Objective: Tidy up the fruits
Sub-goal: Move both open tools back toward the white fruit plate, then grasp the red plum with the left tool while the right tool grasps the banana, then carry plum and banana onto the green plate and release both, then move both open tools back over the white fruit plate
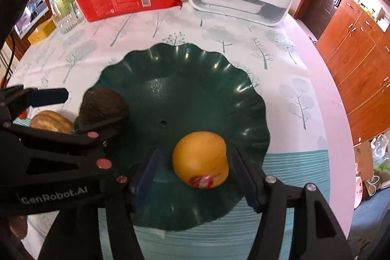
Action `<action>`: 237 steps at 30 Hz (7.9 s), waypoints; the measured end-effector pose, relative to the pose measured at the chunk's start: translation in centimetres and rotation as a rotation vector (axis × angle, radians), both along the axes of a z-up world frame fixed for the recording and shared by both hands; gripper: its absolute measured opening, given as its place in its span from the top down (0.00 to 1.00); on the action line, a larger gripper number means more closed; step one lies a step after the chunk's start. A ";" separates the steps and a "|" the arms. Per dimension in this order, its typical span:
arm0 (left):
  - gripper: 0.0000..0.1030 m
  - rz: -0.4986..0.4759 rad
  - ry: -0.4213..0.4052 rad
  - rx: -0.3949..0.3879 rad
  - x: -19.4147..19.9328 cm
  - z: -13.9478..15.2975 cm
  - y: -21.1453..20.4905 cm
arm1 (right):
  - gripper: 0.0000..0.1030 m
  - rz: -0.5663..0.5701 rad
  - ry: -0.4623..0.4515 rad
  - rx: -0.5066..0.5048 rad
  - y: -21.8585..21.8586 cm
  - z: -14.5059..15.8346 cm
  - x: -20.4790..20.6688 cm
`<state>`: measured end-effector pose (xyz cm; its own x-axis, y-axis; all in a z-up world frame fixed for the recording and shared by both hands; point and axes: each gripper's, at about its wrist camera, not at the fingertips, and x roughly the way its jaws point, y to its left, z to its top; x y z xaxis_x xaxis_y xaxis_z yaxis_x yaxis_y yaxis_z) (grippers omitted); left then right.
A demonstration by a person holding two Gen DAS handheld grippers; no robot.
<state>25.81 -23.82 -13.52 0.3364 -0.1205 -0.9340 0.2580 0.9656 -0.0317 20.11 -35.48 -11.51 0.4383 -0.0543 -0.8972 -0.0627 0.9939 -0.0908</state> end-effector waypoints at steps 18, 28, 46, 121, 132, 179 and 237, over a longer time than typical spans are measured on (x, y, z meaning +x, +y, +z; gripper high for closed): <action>0.10 0.052 -0.177 -0.030 -10.5 9.6 12.4 | 0.29 0.017 -0.023 0.146 6.2 6.0 -7.8; 0.10 0.131 -0.258 0.016 -14.1 13.6 26.2 | 0.28 -0.049 -0.112 0.184 13.9 10.1 -10.8; 0.08 0.119 -0.219 0.062 -6.5 7.6 39.3 | 0.29 -0.184 -0.082 0.113 23.3 8.3 -6.9; 0.71 -0.365 -0.161 -0.171 -6.7 13.2 16.2 | 0.66 -0.438 -0.104 0.331 10.4 11.9 -11.9; 0.71 -0.366 -0.188 -0.145 -4.1 13.9 9.7 | 0.66 -0.390 -0.145 0.336 4.8 12.8 -9.2; 0.30 -0.265 0.042 0.058 6.6 0.3 0.6 | 0.58 -0.097 0.053 0.340 -0.6 -0.3 -0.6; 0.22 0.008 -0.039 -0.137 -18.0 2.3 28.1 | 0.51 0.123 0.000 0.261 20.0 1.9 -10.9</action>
<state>7.80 4.29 -11.21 0.3731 -0.2434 -0.8953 0.2540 0.9549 -0.1538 9.23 -15.48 -9.58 0.4274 0.2319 -0.8738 -0.1844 0.9686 0.1669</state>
